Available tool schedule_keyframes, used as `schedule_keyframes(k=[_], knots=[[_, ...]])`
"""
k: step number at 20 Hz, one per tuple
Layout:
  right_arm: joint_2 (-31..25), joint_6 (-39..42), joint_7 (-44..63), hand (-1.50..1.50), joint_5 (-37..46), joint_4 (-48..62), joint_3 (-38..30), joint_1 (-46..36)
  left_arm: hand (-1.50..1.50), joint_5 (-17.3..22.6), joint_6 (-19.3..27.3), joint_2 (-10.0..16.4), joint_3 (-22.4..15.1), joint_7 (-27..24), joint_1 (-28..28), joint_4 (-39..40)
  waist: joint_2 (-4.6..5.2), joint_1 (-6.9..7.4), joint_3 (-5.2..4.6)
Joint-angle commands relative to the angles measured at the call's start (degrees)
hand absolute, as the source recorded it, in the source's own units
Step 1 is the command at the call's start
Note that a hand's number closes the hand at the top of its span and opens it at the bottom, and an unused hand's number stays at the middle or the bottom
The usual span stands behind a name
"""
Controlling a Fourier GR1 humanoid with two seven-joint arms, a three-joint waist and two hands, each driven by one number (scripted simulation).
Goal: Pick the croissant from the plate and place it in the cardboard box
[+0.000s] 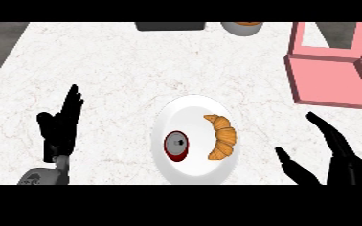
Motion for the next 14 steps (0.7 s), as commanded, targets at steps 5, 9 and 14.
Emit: schedule_keyframes(k=[5,9,14], knots=[[3.1,16.2,25.5,-1.50,23.7,-18.5,8.0,9.6,0.00,0.0,0.0,-0.2,0.9,0.6,-1.1,0.9,0.20,0.54,0.06],[8.1,30.1,37.1,-1.50,30.0,-22.3,15.1,4.0,0.00,0.0,-1.1,1.1,1.6,1.7,-2.9,0.8,0.41,1.57,0.15],[15.0,48.8,50.3,-1.50,31.2,-21.7,19.3,-9.2,0.00,-0.5,-1.4,-1.4,-0.4,1.0,-0.5,0.2,0.51,2.86,0.20]])
